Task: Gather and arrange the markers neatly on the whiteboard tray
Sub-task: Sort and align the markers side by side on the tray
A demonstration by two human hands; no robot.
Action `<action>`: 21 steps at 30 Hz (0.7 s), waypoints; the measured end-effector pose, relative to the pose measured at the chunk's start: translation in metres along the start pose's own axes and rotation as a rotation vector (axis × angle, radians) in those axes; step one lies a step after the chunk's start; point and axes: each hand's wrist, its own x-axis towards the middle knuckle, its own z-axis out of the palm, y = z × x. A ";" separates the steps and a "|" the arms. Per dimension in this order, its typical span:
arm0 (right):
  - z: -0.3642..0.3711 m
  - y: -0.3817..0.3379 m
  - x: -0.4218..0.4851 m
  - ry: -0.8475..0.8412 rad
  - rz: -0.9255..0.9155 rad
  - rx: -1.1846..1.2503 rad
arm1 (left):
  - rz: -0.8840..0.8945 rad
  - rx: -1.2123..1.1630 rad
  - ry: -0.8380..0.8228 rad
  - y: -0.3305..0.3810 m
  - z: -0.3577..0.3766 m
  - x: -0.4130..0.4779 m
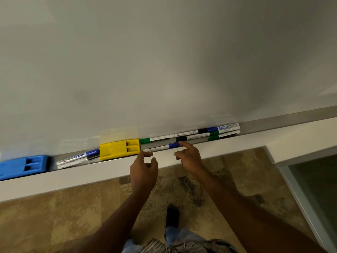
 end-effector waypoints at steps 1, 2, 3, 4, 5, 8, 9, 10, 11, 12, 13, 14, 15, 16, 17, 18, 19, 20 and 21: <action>0.000 0.000 0.000 0.000 -0.011 -0.019 | 0.013 0.012 -0.003 -0.001 -0.001 0.000; 0.001 0.001 -0.001 0.003 -0.019 -0.033 | 0.027 0.028 -0.008 -0.003 -0.001 0.001; 0.001 0.001 -0.001 0.008 -0.028 -0.046 | 0.038 0.047 -0.013 -0.004 -0.001 0.000; 0.001 0.001 -0.002 0.012 -0.038 -0.060 | 0.044 0.063 -0.016 -0.005 -0.001 0.000; 0.001 0.001 -0.003 0.017 -0.048 -0.074 | 0.045 0.075 -0.020 -0.006 -0.001 0.000; 0.000 0.002 -0.005 0.026 -0.067 -0.087 | 0.054 0.105 -0.030 -0.008 -0.001 -0.001; -0.001 0.003 -0.005 0.029 -0.073 -0.091 | 0.065 0.112 -0.032 -0.009 -0.001 -0.001; -0.001 0.004 -0.005 0.034 -0.081 -0.097 | 0.076 0.114 -0.032 -0.010 -0.001 -0.001; -0.002 0.005 -0.005 0.040 -0.089 -0.106 | 0.087 0.115 -0.031 -0.011 -0.002 -0.001; -0.002 0.006 -0.004 0.049 -0.098 -0.117 | 0.095 0.117 -0.031 -0.012 -0.002 -0.001; -0.002 0.007 -0.004 0.058 -0.110 -0.131 | 0.104 0.121 -0.031 -0.013 -0.003 -0.001; -0.002 0.008 -0.004 0.066 -0.126 -0.151 | 0.114 0.127 -0.033 -0.013 -0.003 -0.001; -0.002 0.009 -0.003 0.074 -0.146 -0.176 | 0.127 0.137 -0.042 -0.014 -0.003 0.000; -0.001 0.009 -0.004 0.079 -0.168 -0.206 | 0.144 0.150 -0.058 -0.015 -0.003 0.000; -0.001 0.009 -0.004 0.082 -0.190 -0.236 | 0.167 0.170 -0.081 -0.015 -0.003 0.001; 0.000 0.010 -0.004 0.085 -0.209 -0.263 | 0.196 0.199 -0.110 -0.016 -0.003 0.003; 0.000 0.010 -0.004 0.089 -0.222 -0.287 | 0.231 0.244 -0.142 -0.016 -0.003 0.005; 0.000 0.011 -0.005 0.093 -0.230 -0.310 | 0.271 0.307 -0.174 -0.015 -0.003 0.008; 0.000 0.011 -0.005 0.096 -0.236 -0.334 | 0.311 0.382 -0.201 -0.013 -0.003 0.012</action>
